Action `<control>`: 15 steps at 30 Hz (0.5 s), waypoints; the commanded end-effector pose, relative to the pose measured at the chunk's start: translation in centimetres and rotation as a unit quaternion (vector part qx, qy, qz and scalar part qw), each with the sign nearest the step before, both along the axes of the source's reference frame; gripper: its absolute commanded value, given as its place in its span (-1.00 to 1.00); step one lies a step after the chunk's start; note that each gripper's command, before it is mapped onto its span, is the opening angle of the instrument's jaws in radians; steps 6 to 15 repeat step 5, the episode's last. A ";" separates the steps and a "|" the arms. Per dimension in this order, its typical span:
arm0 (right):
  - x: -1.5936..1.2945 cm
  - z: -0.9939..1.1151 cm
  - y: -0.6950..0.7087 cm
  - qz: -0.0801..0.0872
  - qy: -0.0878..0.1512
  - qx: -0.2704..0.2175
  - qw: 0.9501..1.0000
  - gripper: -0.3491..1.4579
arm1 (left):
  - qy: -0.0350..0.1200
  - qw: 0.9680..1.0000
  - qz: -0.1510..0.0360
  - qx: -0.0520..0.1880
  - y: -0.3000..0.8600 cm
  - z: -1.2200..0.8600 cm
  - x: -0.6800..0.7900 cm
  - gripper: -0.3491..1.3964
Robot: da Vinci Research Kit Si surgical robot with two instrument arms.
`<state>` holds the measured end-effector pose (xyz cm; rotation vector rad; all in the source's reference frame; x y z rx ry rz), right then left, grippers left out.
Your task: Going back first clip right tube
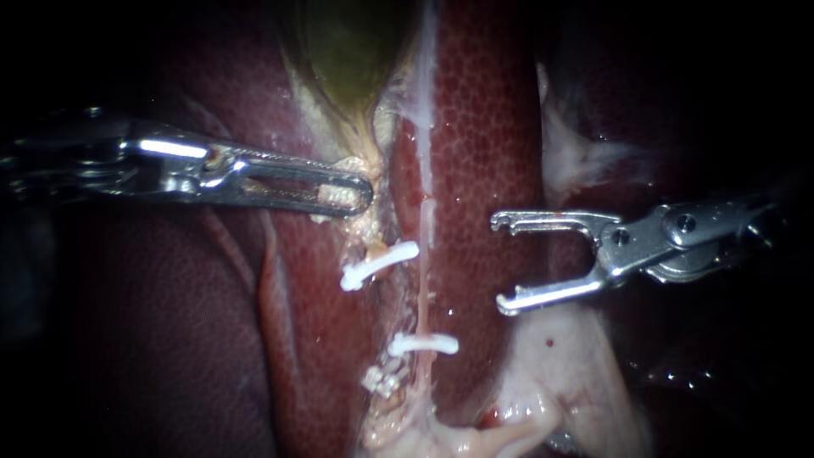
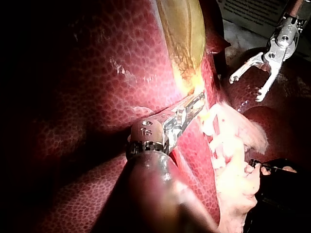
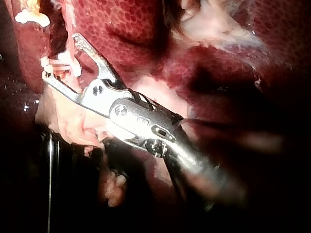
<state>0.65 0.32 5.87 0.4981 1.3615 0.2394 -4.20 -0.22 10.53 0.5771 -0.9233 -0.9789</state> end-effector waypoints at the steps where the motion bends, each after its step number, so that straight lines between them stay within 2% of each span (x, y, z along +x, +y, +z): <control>1: 0.00 0.00 0.01 0.000 0.001 -0.002 1.000 0.05 | -0.001 1.000 0.000 0.000 0.00 0.00 0.00 -1.00; 15: -0.01 -0.01 0.02 0.001 0.002 -0.001 1.000 0.05 | -0.001 1.000 0.000 0.000 0.00 0.01 0.00 -1.00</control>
